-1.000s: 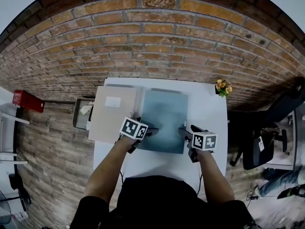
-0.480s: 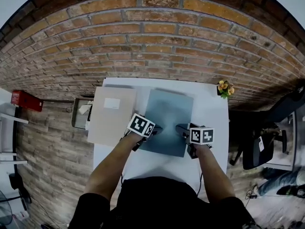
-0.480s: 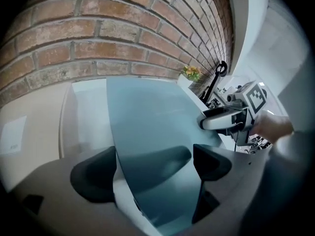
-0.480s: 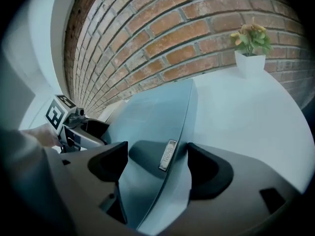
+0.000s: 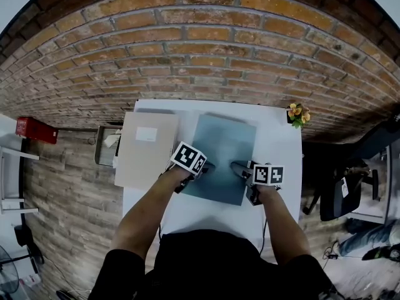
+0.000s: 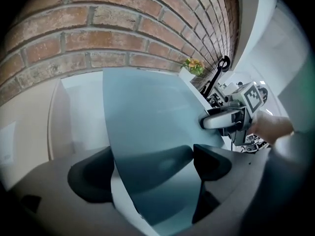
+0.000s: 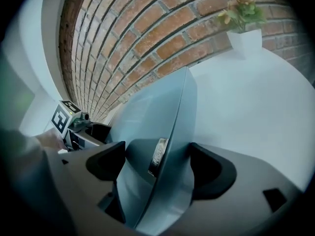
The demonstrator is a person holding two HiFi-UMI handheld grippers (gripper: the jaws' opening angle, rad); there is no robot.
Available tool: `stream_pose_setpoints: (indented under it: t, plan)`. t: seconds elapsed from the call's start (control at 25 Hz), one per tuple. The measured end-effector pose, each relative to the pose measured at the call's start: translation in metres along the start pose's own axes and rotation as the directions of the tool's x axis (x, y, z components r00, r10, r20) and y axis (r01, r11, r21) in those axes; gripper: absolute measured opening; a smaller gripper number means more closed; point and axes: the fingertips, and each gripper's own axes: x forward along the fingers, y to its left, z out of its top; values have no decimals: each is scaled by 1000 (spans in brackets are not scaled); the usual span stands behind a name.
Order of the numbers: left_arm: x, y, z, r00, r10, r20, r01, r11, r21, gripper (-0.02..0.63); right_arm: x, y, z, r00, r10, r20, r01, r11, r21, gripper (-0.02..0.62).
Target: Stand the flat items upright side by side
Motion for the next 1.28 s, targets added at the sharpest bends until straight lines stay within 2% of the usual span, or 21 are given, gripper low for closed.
stream_pose_setpoints:
  t: [0.12,0.2,0.32,0.44,0.56,0.8,1.16,1.28]
  plan:
    - [0,-5,-2,1000,-19,12,20,999,-35,505,-2,-3,-2,1000,-10,-2,10,1000,12,430]
    - [0,-17,-6,998,-59,13,59,997,-56,504,-8,-9,-4,1000,-21,-19,22,1000,17,434]
    - [3,-35,-17,995,-97,-18,97,995,-13,505,-19,-19,-6,999,-10,-41,11,1000,29,433]
    - [10,-37,-19,997,-71,-40,72,997,32,505,-22,-23,-5,999,-11,-47,12,1000,27,428]
    - [15,-34,-21,995,-81,-62,83,996,20,506,-20,-22,-6,999,-26,-43,26,1000,7,427]
    - [20,-32,-21,985,-160,-62,160,987,-11,511,-20,-22,-8,999,-29,-13,29,1000,-6,426]
    - [20,-33,-21,987,-149,-53,149,989,-6,510,-19,-22,-8,999,-34,-34,34,999,-13,426]
    - [16,-35,-18,991,-134,-31,134,991,-3,509,-22,-18,-4,999,-41,-27,39,998,-54,423]
